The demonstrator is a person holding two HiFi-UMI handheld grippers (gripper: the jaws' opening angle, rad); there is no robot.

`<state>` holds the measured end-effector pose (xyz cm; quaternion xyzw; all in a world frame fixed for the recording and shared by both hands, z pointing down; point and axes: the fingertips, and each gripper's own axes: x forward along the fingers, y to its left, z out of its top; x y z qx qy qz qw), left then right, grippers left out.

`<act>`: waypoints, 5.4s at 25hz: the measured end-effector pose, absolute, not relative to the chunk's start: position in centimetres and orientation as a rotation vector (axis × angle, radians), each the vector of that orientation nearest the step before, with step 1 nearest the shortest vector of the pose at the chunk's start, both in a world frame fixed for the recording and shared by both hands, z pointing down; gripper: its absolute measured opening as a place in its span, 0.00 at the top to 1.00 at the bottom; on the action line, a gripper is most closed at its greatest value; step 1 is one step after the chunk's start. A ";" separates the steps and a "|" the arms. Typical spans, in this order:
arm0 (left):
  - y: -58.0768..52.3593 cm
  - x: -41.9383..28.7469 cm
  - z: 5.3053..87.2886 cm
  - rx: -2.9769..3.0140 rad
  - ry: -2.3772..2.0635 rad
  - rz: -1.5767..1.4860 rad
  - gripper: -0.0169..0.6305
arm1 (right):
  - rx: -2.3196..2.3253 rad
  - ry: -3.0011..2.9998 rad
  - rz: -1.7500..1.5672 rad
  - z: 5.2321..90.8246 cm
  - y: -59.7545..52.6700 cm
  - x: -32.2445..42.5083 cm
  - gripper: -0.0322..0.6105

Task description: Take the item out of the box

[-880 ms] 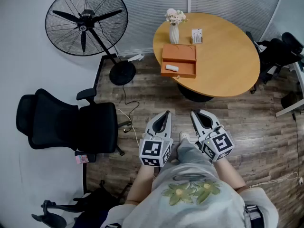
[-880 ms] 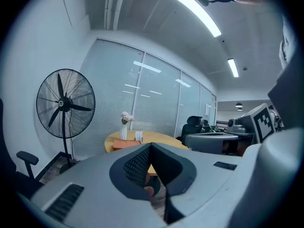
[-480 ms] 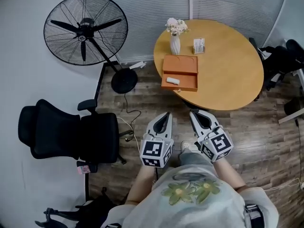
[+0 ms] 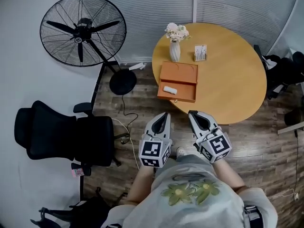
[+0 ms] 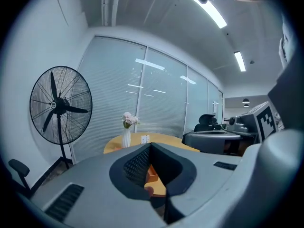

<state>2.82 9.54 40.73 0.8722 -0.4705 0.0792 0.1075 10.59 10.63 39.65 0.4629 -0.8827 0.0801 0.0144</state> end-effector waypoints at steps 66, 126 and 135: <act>-12.2 -2.2 45.9 2.471 -1.319 0.307 0.97 | 1.278 -2.642 0.195 44.9 -12.8 6.2 0.73; -14.9 -5.7 51.6 2.386 -1.252 0.388 0.97 | 0.741 -2.165 0.284 66.7 -14.9 3.5 0.73; -14.9 -6.0 51.8 2.369 -1.265 0.401 0.97 | 0.684 -2.119 0.294 68.8 -15.3 3.2 0.73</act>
